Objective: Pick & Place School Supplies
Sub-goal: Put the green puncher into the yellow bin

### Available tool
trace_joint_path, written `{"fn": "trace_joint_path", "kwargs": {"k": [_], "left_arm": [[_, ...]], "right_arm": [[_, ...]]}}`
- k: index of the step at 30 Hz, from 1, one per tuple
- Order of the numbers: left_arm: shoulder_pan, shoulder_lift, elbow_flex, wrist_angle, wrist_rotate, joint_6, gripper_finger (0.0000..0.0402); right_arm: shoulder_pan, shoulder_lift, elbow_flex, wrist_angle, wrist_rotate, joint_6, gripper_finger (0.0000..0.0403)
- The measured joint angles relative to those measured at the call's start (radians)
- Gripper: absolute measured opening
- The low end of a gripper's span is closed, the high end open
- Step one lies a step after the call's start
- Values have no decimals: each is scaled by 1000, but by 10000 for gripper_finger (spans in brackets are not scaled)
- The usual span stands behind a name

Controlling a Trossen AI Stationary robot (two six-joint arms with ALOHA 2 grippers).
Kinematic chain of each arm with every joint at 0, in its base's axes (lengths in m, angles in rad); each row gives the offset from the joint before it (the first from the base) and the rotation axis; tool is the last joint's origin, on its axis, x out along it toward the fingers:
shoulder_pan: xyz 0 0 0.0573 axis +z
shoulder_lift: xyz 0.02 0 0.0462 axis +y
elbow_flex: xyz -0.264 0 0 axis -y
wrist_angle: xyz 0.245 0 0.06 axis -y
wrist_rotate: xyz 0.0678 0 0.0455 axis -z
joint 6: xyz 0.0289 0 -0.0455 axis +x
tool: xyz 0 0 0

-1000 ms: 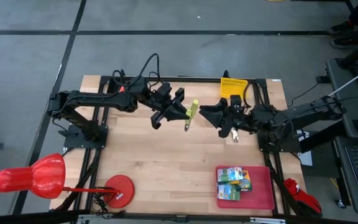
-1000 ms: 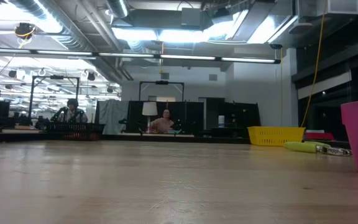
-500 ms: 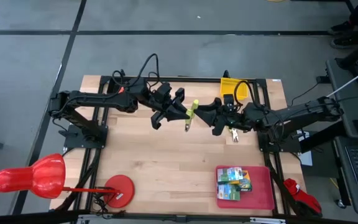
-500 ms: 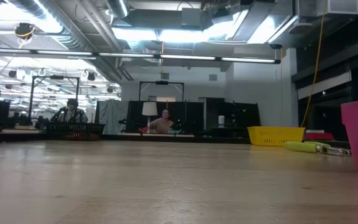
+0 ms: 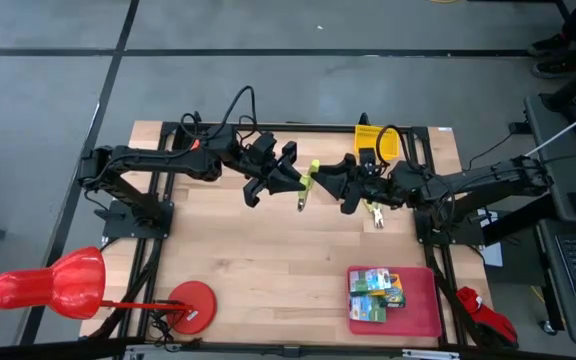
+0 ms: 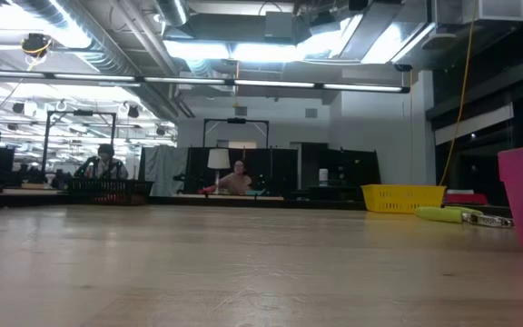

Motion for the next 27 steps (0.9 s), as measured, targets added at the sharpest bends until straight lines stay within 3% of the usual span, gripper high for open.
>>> {"fn": "trace_joint_path", "kwargs": {"k": [8, 18, 23, 27], "left_arm": [[-1, 9, 0, -4, -2, -22, 38], [0, 14, 0, 2, -10, -33, 38], [-1, 12, 2, 8, -35, -30, 38], [-1, 12, 2, 13, -44, -20, 63]], "right_arm": [[-6, 0, 0, 40, -15, -16, 149], [-6, 1, 0, 37, -49, -46, 58], [-7, 2, 31, 2, -49, -59, 54], [-7, 3, 61, -42, -51, -72, 53]]}}
